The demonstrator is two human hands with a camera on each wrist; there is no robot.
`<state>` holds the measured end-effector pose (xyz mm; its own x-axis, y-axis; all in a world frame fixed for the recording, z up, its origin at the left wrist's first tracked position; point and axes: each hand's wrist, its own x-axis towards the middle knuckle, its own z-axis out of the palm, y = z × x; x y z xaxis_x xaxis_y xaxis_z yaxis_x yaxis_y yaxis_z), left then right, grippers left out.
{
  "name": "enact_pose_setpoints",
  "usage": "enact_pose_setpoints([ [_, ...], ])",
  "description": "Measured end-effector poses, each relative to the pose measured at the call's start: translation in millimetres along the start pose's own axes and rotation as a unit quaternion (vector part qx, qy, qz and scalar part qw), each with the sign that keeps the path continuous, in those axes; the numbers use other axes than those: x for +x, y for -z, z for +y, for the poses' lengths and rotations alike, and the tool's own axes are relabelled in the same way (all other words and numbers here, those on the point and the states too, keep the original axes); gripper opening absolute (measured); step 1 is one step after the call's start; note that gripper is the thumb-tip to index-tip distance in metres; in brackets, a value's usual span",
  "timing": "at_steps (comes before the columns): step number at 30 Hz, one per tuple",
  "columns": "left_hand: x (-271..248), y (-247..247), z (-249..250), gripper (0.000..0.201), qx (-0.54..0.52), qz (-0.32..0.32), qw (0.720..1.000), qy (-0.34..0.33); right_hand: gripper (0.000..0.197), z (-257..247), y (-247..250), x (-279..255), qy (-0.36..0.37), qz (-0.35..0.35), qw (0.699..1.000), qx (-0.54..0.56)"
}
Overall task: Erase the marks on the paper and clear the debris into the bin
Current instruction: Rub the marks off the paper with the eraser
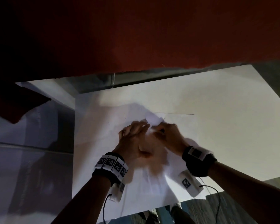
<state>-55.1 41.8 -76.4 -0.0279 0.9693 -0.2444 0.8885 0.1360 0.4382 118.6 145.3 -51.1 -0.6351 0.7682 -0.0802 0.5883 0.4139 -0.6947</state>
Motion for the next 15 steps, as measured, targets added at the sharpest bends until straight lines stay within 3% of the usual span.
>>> enact_pose_setpoints([
  [2,-1.2,-0.2,-0.4,0.122,0.002,0.003,1.000,-0.001,0.014,6.0,5.3,4.9,-0.034,0.035,0.999,0.013],
  [6,0.8,-0.1,-0.1,0.122,0.002,0.002,1.000,0.003,0.019,-7.1,-7.6,-5.2,0.025,-0.018,1.000,0.002],
  [9,1.2,0.1,0.0,0.123,0.002,0.003,1.000,0.003,0.024,11.8,4.3,9.7,-0.036,0.032,0.999,-0.005],
  [13,2.4,-0.2,-0.1,0.121,0.018,-0.003,1.000,0.001,0.018,-9.3,-5.5,-13.5,0.055,-0.054,0.997,0.026],
  [15,2.7,0.6,1.2,0.122,0.017,-0.003,1.000,0.004,0.014,-0.7,-2.0,-8.0,0.043,-0.025,0.999,0.005],
])
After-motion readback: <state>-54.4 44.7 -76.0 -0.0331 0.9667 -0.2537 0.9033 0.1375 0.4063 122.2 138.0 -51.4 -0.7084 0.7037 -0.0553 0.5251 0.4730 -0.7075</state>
